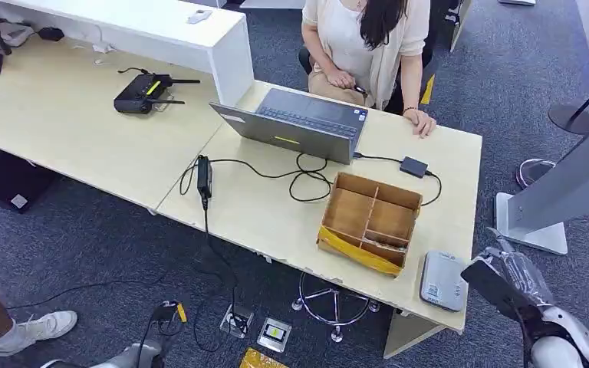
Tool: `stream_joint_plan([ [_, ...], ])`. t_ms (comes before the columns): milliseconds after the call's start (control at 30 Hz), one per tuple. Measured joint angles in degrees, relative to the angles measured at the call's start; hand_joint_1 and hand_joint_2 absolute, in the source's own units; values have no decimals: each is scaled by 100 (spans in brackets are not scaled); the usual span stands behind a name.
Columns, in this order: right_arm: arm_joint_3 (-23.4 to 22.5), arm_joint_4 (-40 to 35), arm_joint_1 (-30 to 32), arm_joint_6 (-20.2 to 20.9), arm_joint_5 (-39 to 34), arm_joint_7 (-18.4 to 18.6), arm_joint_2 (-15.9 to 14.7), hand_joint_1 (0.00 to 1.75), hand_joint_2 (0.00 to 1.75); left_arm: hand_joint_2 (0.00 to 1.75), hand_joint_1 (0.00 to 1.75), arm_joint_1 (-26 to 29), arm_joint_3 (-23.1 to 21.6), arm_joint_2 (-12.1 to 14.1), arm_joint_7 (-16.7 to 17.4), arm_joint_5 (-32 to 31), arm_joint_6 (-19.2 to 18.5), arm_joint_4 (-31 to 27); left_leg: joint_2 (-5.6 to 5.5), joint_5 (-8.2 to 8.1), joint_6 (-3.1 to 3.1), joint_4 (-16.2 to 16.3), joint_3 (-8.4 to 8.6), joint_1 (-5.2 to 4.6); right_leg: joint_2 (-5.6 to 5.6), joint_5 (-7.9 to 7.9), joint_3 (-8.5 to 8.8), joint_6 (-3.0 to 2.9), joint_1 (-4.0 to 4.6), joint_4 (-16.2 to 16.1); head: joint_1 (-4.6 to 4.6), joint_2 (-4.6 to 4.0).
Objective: Pass the card to the sensor for recognition and then transmit it.
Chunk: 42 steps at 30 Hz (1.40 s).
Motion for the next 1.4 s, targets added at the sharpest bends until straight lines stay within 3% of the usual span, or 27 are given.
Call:
stream_joint_plan([
  [233,7,-193,-618,287,184,57,0,175,175,0,0,1,-4,20,-107,-22,-35,0,1,1,0,0,1,-1,2,1,0,-1,-1,5,-2,0],
  [433,74,-472,-1533,676,468,168,26,175,175,0,0,-8,-39,39,-173,-109,-122,0,3,2,-2,1,2,0,1,1,-2,-1,0,8,0,0],
  [767,325,-238,-2822,846,887,103,590,175,175,0,0,-103,-162,46,-160,-225,-160,0,7,4,-6,1,-1,0,4,1,-12,-1,0,20,-2,0],
  [967,520,92,-3194,844,1086,293,968,175,175,0,0,-156,-254,46,-103,-249,-192,0,7,5,-7,1,-1,0,6,1,-13,-2,0,23,0,0],
  [1167,675,470,-3372,957,1176,723,1303,175,175,0,0,-200,-295,46,-101,-304,-192,0,8,5,-7,3,1,0,7,1,-14,-2,0,23,0,0],
  [1400,756,760,-3427,1030,1220,1053,1451,175,175,0,0,-276,-402,31,-22,-369,-195,0,8,5,-8,4,0,-1,9,1,-14,-2,-1,23,0,0],
])
